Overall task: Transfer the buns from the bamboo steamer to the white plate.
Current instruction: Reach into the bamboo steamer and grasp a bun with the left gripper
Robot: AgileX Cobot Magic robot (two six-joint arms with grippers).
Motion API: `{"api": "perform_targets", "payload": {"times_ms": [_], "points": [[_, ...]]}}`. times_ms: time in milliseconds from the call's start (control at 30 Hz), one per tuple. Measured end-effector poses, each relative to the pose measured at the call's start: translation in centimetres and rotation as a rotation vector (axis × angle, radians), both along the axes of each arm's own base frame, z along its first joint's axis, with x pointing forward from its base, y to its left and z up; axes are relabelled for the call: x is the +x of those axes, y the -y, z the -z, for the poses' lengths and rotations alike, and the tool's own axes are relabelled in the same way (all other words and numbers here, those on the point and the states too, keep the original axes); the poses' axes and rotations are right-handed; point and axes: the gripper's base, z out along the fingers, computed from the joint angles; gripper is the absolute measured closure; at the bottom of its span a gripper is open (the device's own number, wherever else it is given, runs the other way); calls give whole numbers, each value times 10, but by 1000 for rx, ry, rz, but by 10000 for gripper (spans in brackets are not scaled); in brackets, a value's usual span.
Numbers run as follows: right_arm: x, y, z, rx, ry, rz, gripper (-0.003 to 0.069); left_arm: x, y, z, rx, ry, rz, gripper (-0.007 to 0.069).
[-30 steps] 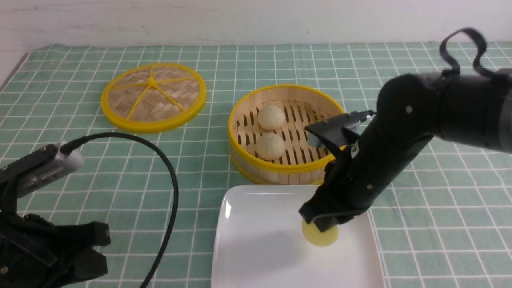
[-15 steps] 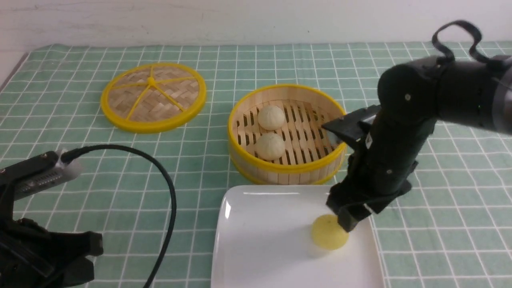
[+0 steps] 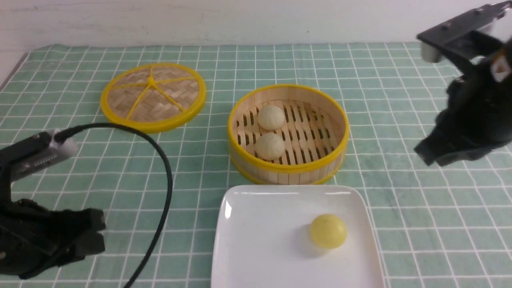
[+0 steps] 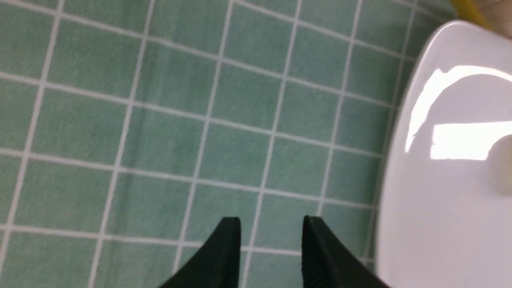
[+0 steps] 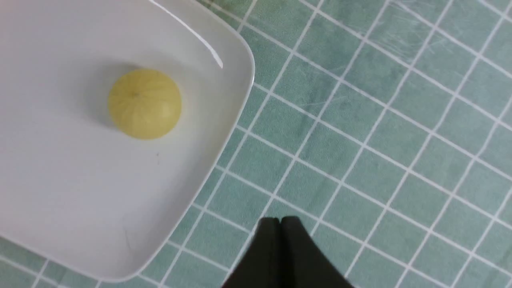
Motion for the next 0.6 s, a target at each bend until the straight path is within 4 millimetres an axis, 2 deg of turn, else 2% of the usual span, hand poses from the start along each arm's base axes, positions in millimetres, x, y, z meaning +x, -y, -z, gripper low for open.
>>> {"api": "perform_targets", "payload": {"times_ms": [67, 133, 167, 233, 333, 467, 500, 533, 600], "points": [[-15, 8, -4, 11, 19, 0, 673, 7, 2, -12, -18, 34, 7, 316], [-43, 24, -7, 32, 57, 1, 673, 21, 6, -35, -43, 111, 45, 271], [-54, 29, -6, 49, 89, 0, 673, 29, 8, -50, -50, 171, 89, 258], [-69, 38, -3, 100, 181, -3, 671, 42, 15, -68, -93, 234, 152, 249], [-85, 47, 9, 154, 290, -7, 671, 60, 32, -81, -170, 261, 278, 248], [-99, 55, 35, 192, 375, -13, 668, 83, 78, -77, -210, 236, 475, 259], [-101, 56, 40, 194, 381, -14, 668, 89, 86, -73, -204, 225, 499, 260], [-103, 57, 50, 194, 385, -16, 667, 98, 104, -69, -185, 218, 548, 263], [-104, 58, 63, 202, 397, -18, 667, 114, 127, -58, -133, 201, 594, 265]]}}
